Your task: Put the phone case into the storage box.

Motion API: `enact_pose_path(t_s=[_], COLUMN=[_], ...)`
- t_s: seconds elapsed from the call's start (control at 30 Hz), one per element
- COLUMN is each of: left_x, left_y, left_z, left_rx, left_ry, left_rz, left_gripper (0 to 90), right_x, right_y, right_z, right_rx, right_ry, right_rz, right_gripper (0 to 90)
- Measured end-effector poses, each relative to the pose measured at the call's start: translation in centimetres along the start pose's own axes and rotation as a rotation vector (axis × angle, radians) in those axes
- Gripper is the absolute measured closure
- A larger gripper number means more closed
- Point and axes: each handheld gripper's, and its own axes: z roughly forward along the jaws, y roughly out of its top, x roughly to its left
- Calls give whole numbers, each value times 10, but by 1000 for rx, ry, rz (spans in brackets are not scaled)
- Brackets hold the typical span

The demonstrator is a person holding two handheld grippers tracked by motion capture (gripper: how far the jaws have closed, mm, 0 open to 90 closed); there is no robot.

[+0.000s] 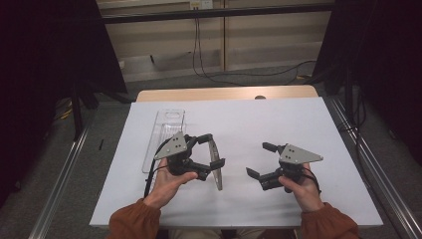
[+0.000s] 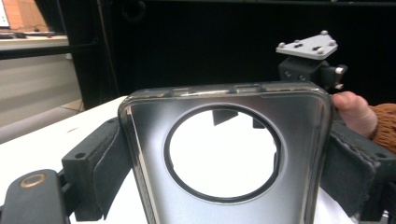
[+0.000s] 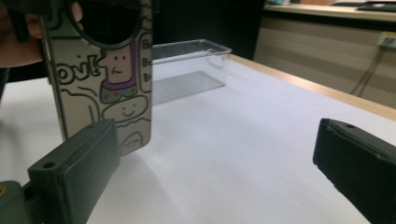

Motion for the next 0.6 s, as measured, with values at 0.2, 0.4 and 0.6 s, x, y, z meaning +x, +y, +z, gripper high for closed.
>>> enact_pose_path(t_s=[0.2, 0.4, 0.6], left_x=[1, 2, 4], left_y=[0, 1, 3], left_z=[-4, -7, -11], left_rx=[11, -2, 10], left_ry=[52, 58, 102], left_rz=[-2, -19, -29], left_gripper=[114, 115, 115], right_x=[-3, -5, -6], right_y=[-4, -9, -14], right_z=[-10, -19, -29], right_rx=[-3, 0, -15], right_ry=[-59, -101, -150], right_rz=[20, 31, 41], right_gripper=[0, 0, 0])
